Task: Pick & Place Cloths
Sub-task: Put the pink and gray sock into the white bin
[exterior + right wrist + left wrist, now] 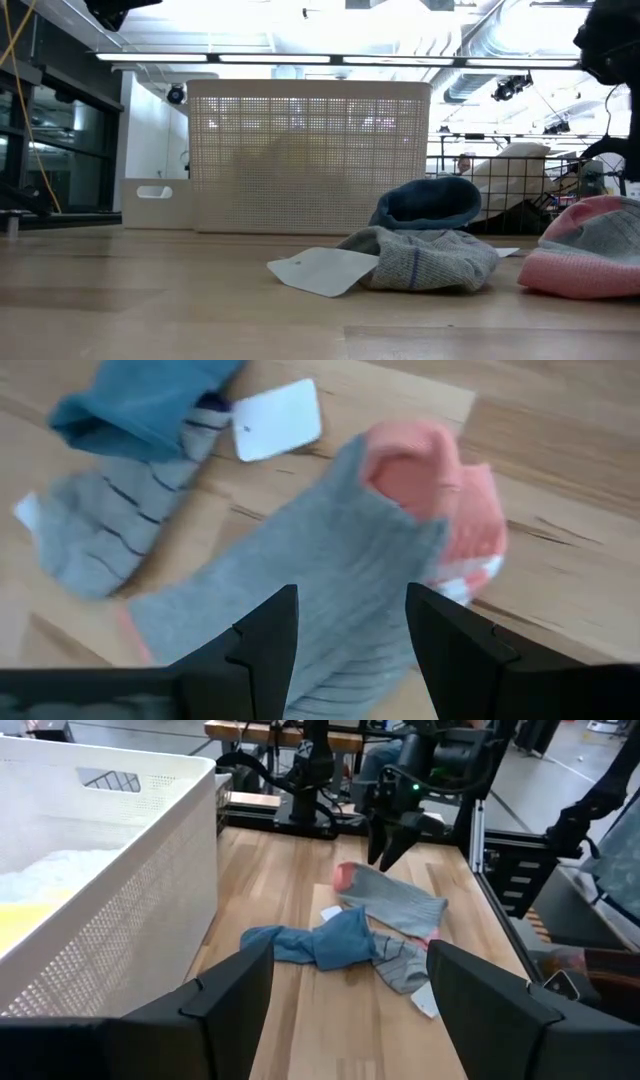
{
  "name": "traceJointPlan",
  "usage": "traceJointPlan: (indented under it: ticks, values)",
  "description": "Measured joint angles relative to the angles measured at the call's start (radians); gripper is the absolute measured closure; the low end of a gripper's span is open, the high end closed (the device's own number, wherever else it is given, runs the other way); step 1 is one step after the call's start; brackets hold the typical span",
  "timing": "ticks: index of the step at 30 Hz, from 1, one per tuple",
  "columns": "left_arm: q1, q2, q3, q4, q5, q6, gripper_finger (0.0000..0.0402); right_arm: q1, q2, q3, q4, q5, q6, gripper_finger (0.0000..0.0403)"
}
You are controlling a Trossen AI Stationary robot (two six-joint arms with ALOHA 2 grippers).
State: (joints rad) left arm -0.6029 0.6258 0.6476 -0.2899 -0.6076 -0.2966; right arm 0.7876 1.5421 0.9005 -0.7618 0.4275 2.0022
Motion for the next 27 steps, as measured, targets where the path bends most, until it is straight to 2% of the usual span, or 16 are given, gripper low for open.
traceJointPlan:
  ticks: [6,12,18,27]
  values:
    - [0.000,0.000,0.000,-0.002,0.025,-0.022,0.0145,0.011,0.000,0.000,-0.073,-0.114,0.007,0.0224]
    - [0.000,0.000,0.000,-0.004,0.025,-0.031,0.0145,0.018,0.001,0.000,-0.129,-0.067,0.042,0.0224]
    - [0.000,0.000,0.000,-0.034,0.055,-0.060,0.0145,0.014,0.003,0.000,-0.125,0.037,0.044,0.0224]
    - [0.000,0.000,0.000,-0.059,0.070,-0.083,0.0145,-0.024,0.003,0.000,-0.106,0.045,0.042,0.0224]
